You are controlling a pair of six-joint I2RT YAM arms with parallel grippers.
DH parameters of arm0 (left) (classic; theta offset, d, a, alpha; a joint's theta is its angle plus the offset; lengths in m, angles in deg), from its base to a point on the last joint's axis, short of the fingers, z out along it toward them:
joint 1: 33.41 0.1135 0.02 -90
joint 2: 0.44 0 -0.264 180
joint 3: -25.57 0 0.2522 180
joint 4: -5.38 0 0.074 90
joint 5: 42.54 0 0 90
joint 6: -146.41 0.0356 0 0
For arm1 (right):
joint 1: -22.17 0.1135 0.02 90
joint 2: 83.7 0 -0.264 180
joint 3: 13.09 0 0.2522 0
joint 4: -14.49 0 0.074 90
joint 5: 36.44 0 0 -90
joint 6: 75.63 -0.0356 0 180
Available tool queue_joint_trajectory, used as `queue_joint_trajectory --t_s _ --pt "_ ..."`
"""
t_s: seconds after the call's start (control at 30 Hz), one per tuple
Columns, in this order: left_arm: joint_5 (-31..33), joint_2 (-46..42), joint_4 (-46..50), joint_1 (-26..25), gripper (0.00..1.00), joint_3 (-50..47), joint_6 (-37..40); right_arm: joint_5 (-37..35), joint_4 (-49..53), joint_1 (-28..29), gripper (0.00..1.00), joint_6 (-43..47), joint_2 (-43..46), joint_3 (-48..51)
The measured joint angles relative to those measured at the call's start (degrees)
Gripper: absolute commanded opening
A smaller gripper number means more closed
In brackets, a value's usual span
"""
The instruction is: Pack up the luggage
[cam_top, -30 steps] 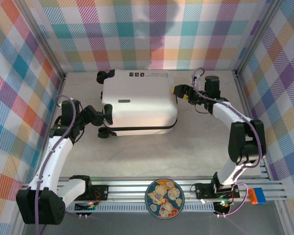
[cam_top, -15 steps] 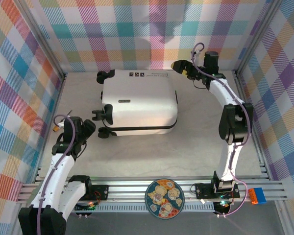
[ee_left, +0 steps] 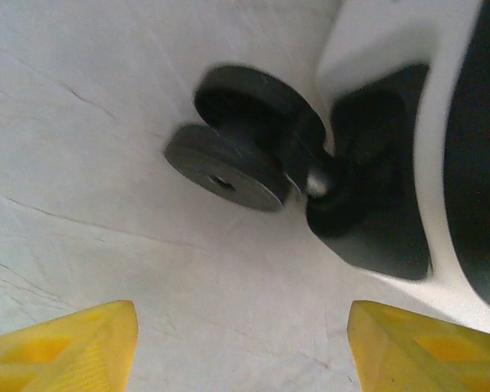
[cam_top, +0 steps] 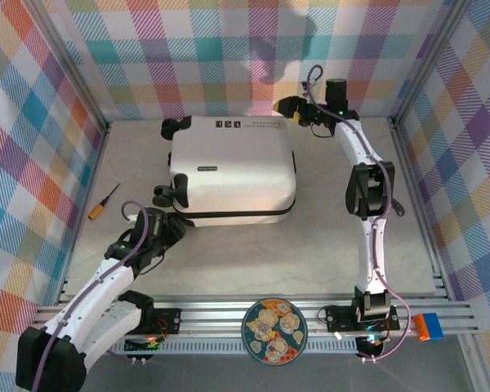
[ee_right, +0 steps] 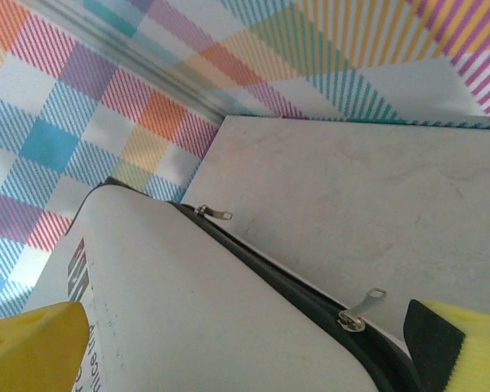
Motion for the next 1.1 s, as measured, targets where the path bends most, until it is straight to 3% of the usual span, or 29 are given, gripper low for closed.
queue_joint_trajectory --t_s 0.2,0.47,0.63,0.77,0.9,1.1 --pt "1.9 6.34 -3.78 -6.71 0.69 -0.61 -2.75 3.48 2.69 0.63 0.99 2.23 -3.26 -5.79" --pt "3.8 15.17 -5.29 -6.54 0.71 4.33 -1.09 10.51 7.78 0.7 0.97 8.87 -3.65 -6.84" --pt "1.64 18.03 -6.27 -2.34 0.71 6.1 2.54 11.58 11.67 0.33 0.92 16.55 -2.64 -4.42" --pt "0.24 21.7 -8.28 3.17 0.71 7.96 4.94 11.34 12.5 -0.44 0.9 21.51 2.29 3.72" --pt "-1.95 27.85 -11.17 7.98 0.71 10.56 6.95 9.57 9.79 -1.29 0.9 22.93 12.02 18.38" --pt "-4.63 38.82 -16.02 11.74 0.67 16.57 7.85 5.09 1.95 -1.99 0.89 22.05 25.94 38.95"
